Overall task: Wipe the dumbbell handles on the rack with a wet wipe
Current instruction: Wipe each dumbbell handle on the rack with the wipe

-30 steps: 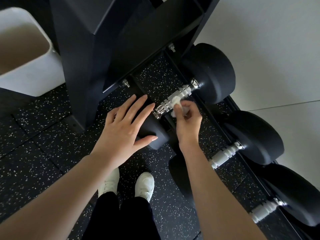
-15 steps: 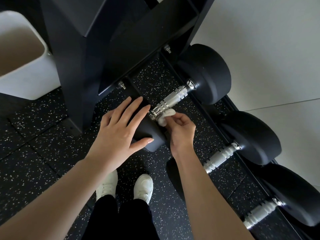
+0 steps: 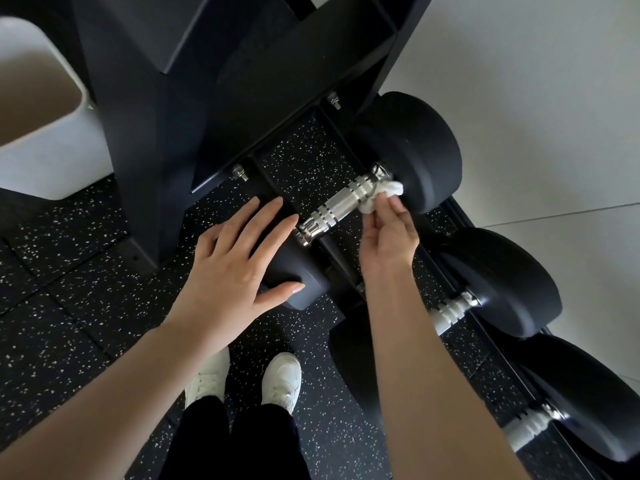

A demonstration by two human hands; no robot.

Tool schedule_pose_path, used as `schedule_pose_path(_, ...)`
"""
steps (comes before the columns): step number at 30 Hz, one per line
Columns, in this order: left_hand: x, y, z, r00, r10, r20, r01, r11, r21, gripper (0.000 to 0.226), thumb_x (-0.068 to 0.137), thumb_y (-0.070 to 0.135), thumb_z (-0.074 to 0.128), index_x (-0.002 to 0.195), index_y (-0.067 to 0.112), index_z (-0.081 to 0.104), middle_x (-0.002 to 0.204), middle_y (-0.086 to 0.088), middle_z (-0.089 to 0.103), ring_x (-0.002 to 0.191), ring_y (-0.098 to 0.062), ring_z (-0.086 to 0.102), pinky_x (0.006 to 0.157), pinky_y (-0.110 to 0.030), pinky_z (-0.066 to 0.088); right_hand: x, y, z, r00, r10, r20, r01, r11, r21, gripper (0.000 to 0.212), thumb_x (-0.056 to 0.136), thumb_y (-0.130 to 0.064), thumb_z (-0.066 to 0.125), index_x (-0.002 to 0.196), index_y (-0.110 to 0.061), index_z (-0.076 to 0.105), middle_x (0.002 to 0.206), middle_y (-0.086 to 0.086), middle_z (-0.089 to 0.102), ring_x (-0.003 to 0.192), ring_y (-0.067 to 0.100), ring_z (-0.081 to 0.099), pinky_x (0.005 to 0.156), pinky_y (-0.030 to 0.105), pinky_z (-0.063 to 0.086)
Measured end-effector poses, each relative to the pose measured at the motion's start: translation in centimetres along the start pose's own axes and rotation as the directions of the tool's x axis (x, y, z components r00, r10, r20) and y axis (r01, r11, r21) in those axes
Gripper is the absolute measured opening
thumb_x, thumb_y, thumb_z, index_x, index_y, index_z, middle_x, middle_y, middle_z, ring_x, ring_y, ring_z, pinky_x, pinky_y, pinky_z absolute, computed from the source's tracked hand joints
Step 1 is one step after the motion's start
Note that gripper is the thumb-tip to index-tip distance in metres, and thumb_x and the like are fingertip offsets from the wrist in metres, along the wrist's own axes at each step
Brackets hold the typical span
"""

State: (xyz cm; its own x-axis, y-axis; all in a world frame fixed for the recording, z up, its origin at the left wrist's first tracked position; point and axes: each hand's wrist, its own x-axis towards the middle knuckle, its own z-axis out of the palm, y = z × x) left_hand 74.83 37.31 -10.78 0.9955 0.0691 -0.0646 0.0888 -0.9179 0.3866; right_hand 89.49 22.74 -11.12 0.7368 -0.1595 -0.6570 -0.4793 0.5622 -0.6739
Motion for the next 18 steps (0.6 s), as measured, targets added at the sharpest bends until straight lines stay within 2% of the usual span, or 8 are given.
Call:
schedule_pose_path(4,0.1,0.1,0.0,1.0,-0.003,0.001,0.003,1.0,0.0,0.074,0.083,0.061,0.038,0.145,0.021,0.032,0.154,-0.001,0.026,0.142,-0.022,0.023,0.102,-0.047,0.03,-1.2,1.5,-0.9,0.999,0.04,-0.006,-0.041,0.992,-0.12,0.017,0.081,0.008,0.063,0.078,-0.009,0.062,0.083,0.008,0.07,0.073,0.016,0.069,0.076,0.028,0.058)
schedule_pose_path(7,0.1,0.1,0.0,1.0,-0.006,-0.001,0.006,1.0,0.001,0.074,0.083,0.061,0.039,0.145,0.021,0.033,0.154,-0.002,0.027,0.142,-0.022,0.024,0.101,-0.047,0.03,-2.4,2.6,-1.4,0.997,0.07,-0.013,-0.071,0.983,-0.171,0.018,0.08,0.01,0.063,0.076,-0.007,0.061,0.08,0.008,0.069,0.072,0.016,0.068,0.08,0.033,0.057)
schedule_pose_path(9,0.1,0.1,0.0,1.0,-0.005,0.003,0.005,1.0,0.009,0.074,0.083,0.062,0.038,0.145,0.021,0.033,0.154,-0.002,0.026,0.142,-0.022,0.023,0.101,-0.047,0.03,-2.5,2.5,-0.9,0.998,0.028,-0.056,-0.038,0.982,-0.187,0.016,0.08,0.01,0.064,0.078,-0.006,0.063,0.081,0.008,0.069,0.071,0.015,0.068,0.075,0.031,0.059)
schedule_pose_path(12,0.1,0.1,0.0,1.0,-0.007,0.004,0.007,1.0,0.003,0.074,0.083,0.062,0.038,0.145,0.021,0.033,0.154,-0.002,0.026,0.142,-0.022,0.023,0.102,-0.046,0.03,-1.9,1.1,0.8,0.979,-0.119,-0.166,0.077,0.968,-0.24,0.016,0.08,0.0,0.069,0.077,-0.015,0.066,0.084,0.002,0.07,0.075,0.011,0.067,0.06,0.018,0.053)
schedule_pose_path(15,0.1,0.1,0.0,1.0,-0.009,0.004,0.009,1.0,0.01,0.074,0.083,0.062,0.039,0.145,0.021,0.034,0.154,-0.002,0.027,0.142,-0.021,0.023,0.103,-0.044,0.028,-1.8,0.6,2.8,0.95,-0.198,-0.24,0.121,0.946,-0.3,0.016,0.078,-0.007,0.073,0.075,-0.021,0.067,0.087,-0.004,0.07,0.085,0.009,0.066,0.06,0.009,0.044)
schedule_pose_path(18,0.0,0.0,-0.1,1.0,-0.011,0.01,0.011,1.0,0.02,0.073,0.084,0.062,0.039,0.144,0.022,0.034,0.154,-0.001,0.028,0.142,-0.021,0.023,0.103,-0.042,0.027,-2.0,0.9,4.2,0.949,-0.197,-0.245,0.122,0.949,-0.291,0.014,0.077,-0.009,0.074,0.077,-0.022,0.069,0.093,-0.004,0.069,0.091,0.01,0.065,0.067,0.014,0.042)
